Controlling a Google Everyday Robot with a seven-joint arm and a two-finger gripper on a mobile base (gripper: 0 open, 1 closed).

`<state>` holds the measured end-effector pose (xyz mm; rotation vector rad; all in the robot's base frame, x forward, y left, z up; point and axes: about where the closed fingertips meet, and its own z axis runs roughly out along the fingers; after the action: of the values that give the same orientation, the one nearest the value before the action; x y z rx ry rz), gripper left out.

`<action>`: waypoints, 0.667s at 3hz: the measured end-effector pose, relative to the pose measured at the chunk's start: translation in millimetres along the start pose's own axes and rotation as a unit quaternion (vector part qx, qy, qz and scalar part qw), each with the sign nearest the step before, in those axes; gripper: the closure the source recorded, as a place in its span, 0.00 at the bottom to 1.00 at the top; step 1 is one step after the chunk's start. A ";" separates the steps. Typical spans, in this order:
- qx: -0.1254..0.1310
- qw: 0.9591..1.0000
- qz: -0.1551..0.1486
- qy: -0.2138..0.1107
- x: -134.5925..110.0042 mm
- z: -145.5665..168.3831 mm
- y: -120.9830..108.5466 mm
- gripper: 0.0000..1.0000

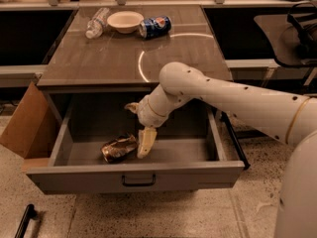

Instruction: Pick orange can from top drawer and place on counter

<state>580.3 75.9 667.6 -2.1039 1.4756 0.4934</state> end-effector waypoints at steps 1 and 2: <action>-0.008 1.000 -0.014 0.001 -12.0 12.9 -2.4 0.00; -0.024 0.999 -0.022 0.009 -24.2 28.9 -1.2 0.00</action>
Offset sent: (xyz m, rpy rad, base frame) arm -0.0128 0.0605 -0.0143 -0.0712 0.0198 0.0886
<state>573.2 111.8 658.5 -2.1785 1.4385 0.4994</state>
